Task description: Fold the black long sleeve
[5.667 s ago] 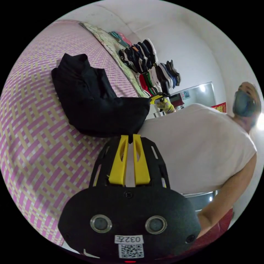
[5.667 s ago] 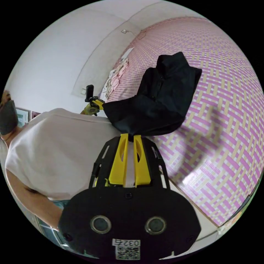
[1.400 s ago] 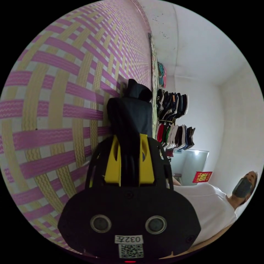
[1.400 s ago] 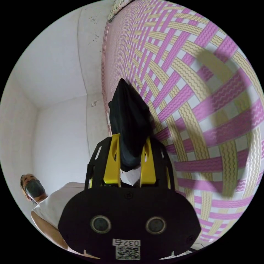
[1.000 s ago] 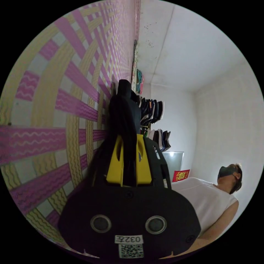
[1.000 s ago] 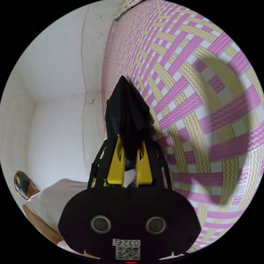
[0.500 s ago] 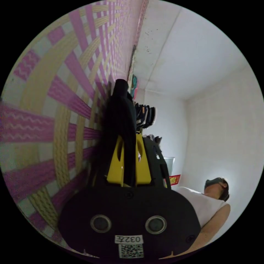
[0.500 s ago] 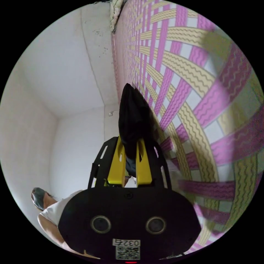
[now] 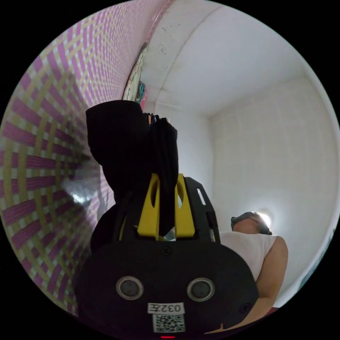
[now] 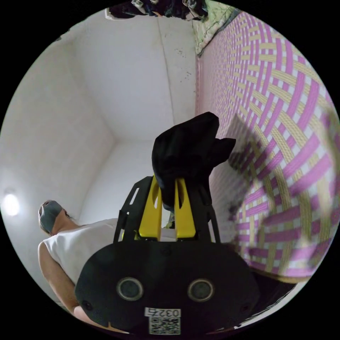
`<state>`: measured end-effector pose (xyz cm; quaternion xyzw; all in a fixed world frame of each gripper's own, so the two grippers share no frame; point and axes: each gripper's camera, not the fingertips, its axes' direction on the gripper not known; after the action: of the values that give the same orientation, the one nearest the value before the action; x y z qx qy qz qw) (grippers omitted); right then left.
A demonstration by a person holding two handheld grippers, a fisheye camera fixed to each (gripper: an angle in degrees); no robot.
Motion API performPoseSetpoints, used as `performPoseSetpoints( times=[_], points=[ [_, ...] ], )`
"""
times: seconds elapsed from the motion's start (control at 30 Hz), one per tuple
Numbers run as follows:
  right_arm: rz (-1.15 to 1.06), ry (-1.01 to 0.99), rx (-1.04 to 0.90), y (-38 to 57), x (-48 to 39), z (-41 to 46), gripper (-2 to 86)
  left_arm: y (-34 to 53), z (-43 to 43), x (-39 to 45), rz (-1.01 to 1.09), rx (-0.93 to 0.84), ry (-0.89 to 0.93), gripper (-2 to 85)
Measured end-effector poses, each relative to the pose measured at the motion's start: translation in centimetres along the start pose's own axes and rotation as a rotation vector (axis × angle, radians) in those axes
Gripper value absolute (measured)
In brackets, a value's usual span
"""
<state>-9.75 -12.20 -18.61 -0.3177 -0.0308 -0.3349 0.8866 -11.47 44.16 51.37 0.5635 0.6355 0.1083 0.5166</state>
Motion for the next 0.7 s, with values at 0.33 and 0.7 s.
performPoseSetpoints(
  times=[0.33, 0.7],
  points=[
    [-0.137, -0.019, 0.175, 5.4, -5.8, -9.8, 5.2, -0.8, 13.5, -0.2, -0.047, -0.247, 0.116, 2.1],
    [-0.128, -0.028, 0.463, 17.0, -7.5, -12.2, 5.3, -1.8, 22.8, -0.3, -0.055, -0.505, 0.184, 2.1]
  ],
)
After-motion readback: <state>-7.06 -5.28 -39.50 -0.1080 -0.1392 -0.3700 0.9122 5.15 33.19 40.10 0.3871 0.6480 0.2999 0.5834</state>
